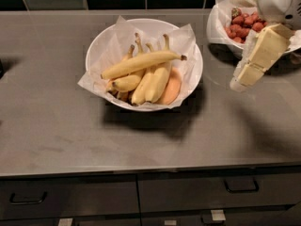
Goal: Pick banana from white bowl
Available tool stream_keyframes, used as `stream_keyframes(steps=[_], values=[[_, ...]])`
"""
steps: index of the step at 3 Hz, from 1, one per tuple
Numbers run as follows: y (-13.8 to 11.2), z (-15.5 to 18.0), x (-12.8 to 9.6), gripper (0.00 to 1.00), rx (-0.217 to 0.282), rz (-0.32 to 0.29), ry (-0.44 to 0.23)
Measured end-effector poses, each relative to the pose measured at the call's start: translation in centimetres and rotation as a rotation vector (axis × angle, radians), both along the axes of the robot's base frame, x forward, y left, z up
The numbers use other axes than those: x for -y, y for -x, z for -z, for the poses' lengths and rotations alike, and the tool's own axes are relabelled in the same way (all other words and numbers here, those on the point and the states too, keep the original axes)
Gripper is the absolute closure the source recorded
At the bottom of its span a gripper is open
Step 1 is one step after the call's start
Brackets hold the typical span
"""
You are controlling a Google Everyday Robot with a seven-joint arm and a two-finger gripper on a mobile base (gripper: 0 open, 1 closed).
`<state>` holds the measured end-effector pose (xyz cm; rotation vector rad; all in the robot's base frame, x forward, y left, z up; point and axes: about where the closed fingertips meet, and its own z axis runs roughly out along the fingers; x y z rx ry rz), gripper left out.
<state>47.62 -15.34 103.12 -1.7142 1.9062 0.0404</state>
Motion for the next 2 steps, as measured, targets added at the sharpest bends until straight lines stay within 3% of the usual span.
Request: stream_keyframes(steps=[1, 2], values=[[-0.66, 0.13, -1.62, 0.0, -0.007, -0.049, -0.018], [-0.67, 0.13, -1.65, 0.0, -0.007, -0.05, -0.019]])
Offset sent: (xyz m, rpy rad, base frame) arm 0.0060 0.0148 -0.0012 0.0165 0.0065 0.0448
